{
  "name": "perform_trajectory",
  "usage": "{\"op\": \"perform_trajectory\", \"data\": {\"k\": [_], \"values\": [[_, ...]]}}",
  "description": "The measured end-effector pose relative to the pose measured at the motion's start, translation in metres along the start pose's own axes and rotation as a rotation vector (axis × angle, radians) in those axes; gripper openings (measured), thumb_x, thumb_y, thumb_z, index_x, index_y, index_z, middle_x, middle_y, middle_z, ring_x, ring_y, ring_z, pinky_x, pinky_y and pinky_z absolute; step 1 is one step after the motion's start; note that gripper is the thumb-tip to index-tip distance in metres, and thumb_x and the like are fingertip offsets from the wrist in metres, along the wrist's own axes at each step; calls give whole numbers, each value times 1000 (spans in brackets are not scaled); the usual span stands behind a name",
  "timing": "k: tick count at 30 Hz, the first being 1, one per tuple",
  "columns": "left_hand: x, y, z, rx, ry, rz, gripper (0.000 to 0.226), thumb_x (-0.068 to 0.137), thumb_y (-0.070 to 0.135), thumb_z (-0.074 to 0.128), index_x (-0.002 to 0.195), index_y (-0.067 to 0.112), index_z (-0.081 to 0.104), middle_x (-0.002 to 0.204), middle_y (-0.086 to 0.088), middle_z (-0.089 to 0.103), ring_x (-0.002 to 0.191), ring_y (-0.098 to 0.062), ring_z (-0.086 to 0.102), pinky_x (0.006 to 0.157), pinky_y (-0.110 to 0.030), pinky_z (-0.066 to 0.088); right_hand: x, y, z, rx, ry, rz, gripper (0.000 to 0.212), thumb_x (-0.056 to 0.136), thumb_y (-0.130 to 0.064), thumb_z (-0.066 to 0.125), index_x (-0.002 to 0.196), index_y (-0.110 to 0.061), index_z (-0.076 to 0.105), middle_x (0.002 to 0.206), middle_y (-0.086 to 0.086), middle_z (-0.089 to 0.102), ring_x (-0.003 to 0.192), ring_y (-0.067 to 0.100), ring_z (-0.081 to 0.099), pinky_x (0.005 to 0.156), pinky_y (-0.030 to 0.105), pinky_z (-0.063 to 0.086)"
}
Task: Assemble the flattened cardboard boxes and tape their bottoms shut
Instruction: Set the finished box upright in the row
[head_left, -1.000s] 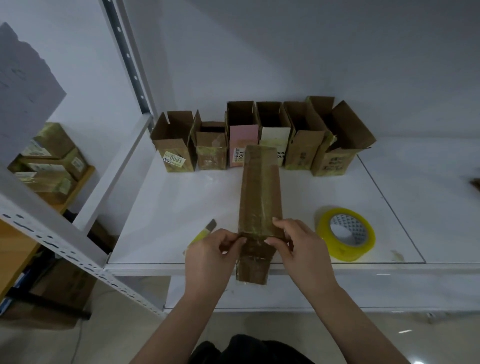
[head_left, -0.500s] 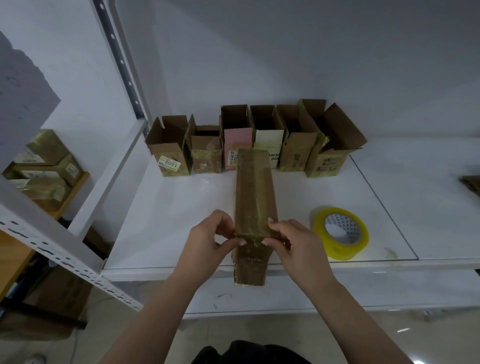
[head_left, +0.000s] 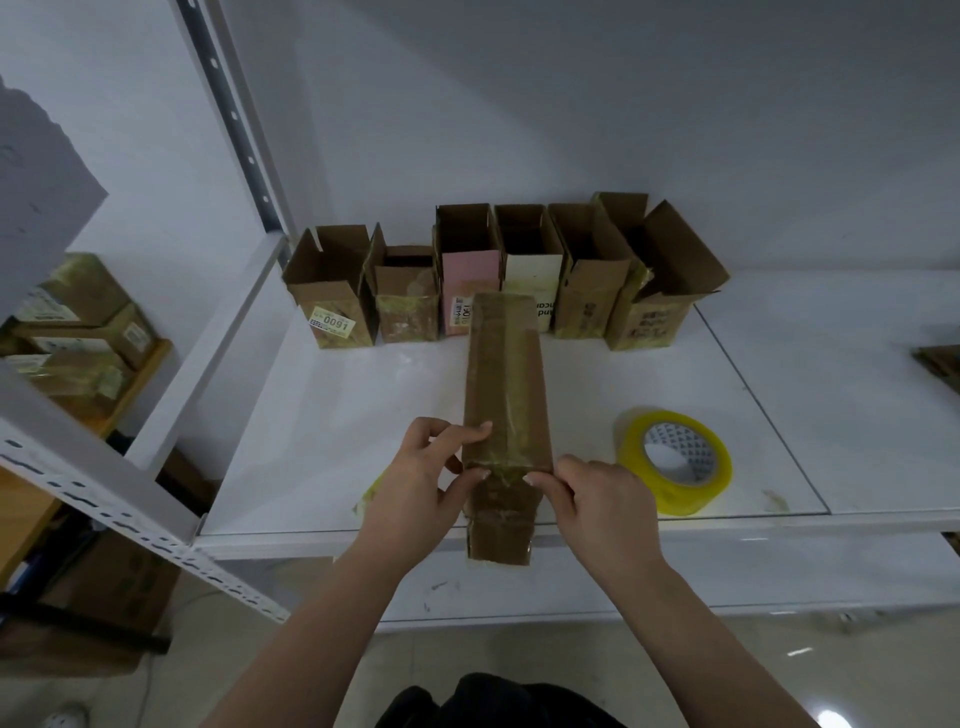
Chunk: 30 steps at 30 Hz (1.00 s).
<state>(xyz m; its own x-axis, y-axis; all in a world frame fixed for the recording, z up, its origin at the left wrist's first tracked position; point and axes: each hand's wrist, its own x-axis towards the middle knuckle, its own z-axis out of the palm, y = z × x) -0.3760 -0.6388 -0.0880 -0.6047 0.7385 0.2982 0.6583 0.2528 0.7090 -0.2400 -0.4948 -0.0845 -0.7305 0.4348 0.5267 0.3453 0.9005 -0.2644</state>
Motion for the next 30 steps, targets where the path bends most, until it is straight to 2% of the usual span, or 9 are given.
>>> {"op": "perform_trajectory", "data": {"k": [3,5,7,11,14,18,22,26,30], "values": [[0,1,-1,8,-11,-22,42,88,16,67,128,27,60,111,4,48,85,-6,58,67,-22,57,-3,5,-3,102,-139,25,52,91,-62,36,59,-23,44,44,-8,39,38,12,36,42,16,13],[0,2,-2,7,-20,-29,42,88,16,67,128,27,59,111,4,49,86,-7,58,67,-20,56,-6,13,-8,270,-266,91,59,91,-67,25,66,-22,55,53,-7,55,50,12,53,44,26,35],[0,2,-2,1,-26,-33,42,89,16,66,129,27,59,111,5,49,85,-6,58,64,-13,51,-6,23,-14,390,-276,136,52,94,-56,32,79,-21,66,67,-10,67,63,6,62,57,32,49],[1,2,-1,-16,-34,-52,42,89,14,66,128,28,59,112,5,49,86,-6,57,65,-11,48,3,34,-15,337,-348,51,16,88,-41,67,85,-25,68,70,-21,62,65,3,58,56,22,45],[2,3,-1,-32,-39,-68,42,89,12,66,127,29,60,113,5,49,87,-5,58,68,-14,51,13,28,-13,242,-317,-25,27,79,-48,74,75,-23,64,63,-20,53,55,3,51,51,11,29],[5,0,-4,-54,-45,-47,42,87,11,68,126,27,62,110,5,51,86,-5,58,73,-26,58,18,20,-7,178,-232,-126,39,79,-43,74,64,-26,42,51,-14,40,43,14,47,51,14,19],[8,1,-10,-48,-109,-55,43,87,18,68,127,30,59,113,6,50,91,-6,59,71,-23,57,14,16,-5,195,-249,-96,37,85,-54,54,64,-28,36,46,-13,43,40,9,43,51,19,24],[17,18,-25,65,-149,-114,61,73,68,59,126,37,55,124,14,42,104,-4,54,80,-24,55,18,27,-15,393,-288,112,58,89,-66,30,68,-21,59,57,-6,61,55,10,58,54,32,46],[42,57,-16,251,-28,-171,77,79,78,36,137,27,43,138,4,42,119,-15,51,92,-32,51,24,45,-17,377,-249,257,33,97,-40,49,82,-17,66,73,-5,71,72,17,67,71,44,54]]}}
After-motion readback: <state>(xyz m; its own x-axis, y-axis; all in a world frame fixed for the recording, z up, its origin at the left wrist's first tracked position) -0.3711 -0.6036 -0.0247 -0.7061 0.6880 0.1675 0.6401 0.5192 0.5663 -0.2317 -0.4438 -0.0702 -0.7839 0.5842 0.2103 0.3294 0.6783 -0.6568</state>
